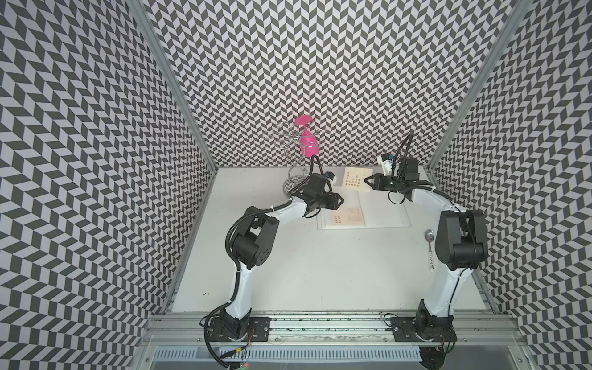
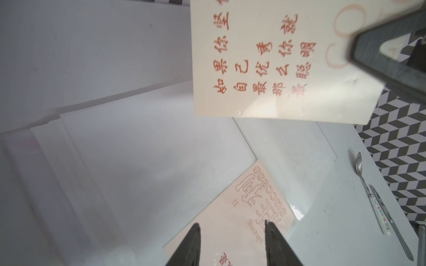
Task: Place the photos into the photo albums
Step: Insert the photo into the photo album.
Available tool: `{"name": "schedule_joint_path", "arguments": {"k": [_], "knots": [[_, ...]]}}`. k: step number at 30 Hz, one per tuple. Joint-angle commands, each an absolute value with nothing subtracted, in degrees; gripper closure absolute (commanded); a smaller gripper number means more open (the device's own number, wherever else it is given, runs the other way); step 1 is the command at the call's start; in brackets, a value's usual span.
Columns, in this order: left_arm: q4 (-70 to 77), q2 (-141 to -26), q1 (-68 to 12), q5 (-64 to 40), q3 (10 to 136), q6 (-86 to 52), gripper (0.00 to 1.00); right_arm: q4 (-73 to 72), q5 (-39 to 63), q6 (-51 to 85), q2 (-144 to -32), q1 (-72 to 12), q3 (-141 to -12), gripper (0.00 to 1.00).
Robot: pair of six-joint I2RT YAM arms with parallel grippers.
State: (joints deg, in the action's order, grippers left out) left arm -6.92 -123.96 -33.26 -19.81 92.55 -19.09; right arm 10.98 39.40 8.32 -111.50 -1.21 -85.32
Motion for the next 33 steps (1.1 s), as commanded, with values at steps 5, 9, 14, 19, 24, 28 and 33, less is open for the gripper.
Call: {"name": "schedule_joint_path", "arguments": {"k": [5, 9, 14, 19, 24, 28, 33], "knots": [[-16.1, -134.6, -33.8, -23.5, 106.9, -17.8, 0.53, 16.1, 37.1, 4.8, -114.1, 2.8, -86.7, 0.97], [-19.6, -138.2, -33.7, -21.8, 109.8, -16.9, 0.53, 18.6, 36.2, 4.3, -115.6, 4.3, -87.1, 0.97], [-20.8, -138.8, -32.2, -20.0, 106.8, -17.5, 0.53, 21.0, 35.6, 3.2, -117.1, 5.0, -87.4, 0.96], [-20.4, -138.0, -30.0, -19.2, 101.7, -18.7, 0.54, 21.1, 34.6, 3.2, -116.9, 5.1, -87.6, 0.97], [-19.5, -137.0, -29.4, -18.9, 98.7, -18.5, 0.54, 21.5, 32.7, 3.0, -116.5, 5.3, -88.1, 0.97], [-18.5, -136.0, -29.4, -18.8, 96.8, -18.5, 0.54, 22.3, 31.2, 2.7, -116.1, 5.4, -88.6, 0.97], [-18.2, -135.7, -29.7, -19.2, 96.0, -18.6, 0.54, 22.8, 30.6, 2.6, -115.8, 5.4, -89.1, 0.96]]}}
